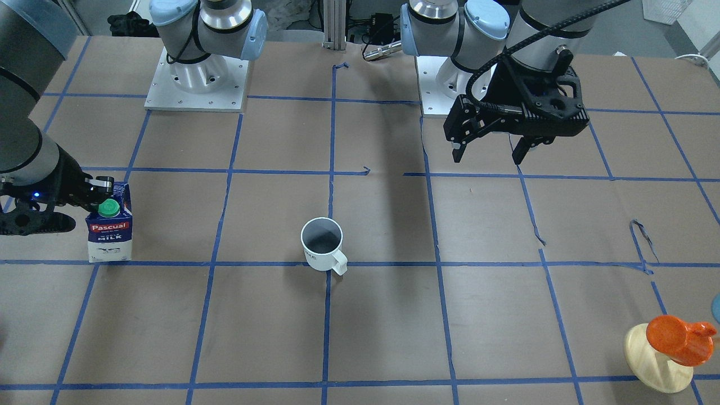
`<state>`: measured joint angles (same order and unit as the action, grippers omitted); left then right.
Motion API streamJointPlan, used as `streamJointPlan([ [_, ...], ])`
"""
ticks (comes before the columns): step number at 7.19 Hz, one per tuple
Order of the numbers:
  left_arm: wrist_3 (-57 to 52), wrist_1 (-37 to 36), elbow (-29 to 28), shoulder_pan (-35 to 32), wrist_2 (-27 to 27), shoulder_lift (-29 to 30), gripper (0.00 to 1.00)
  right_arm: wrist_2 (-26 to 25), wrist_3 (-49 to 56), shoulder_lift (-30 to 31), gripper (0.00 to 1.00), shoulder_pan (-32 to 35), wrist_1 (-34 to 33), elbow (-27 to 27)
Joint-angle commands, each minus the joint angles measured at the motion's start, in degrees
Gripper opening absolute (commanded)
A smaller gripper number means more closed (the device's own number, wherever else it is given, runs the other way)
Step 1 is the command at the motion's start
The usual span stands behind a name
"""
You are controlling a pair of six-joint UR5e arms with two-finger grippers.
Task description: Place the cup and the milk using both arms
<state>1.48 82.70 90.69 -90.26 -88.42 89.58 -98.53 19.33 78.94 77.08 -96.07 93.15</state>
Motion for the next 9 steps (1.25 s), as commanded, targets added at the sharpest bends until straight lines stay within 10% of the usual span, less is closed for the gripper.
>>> streamJointPlan([
  [1, 0.0, 0.0, 0.1, 0.0, 0.0, 0.1, 1.0, 0.1, 0.0, 0.3, 0.0, -0.1, 0.7, -0.3],
  [9, 0.0, -0.1, -0.1, 0.0, 0.0, 0.2, 1.0, 8.9, -19.6, -1.9, 0.0, 10.5, 6.4, -8.3],
])
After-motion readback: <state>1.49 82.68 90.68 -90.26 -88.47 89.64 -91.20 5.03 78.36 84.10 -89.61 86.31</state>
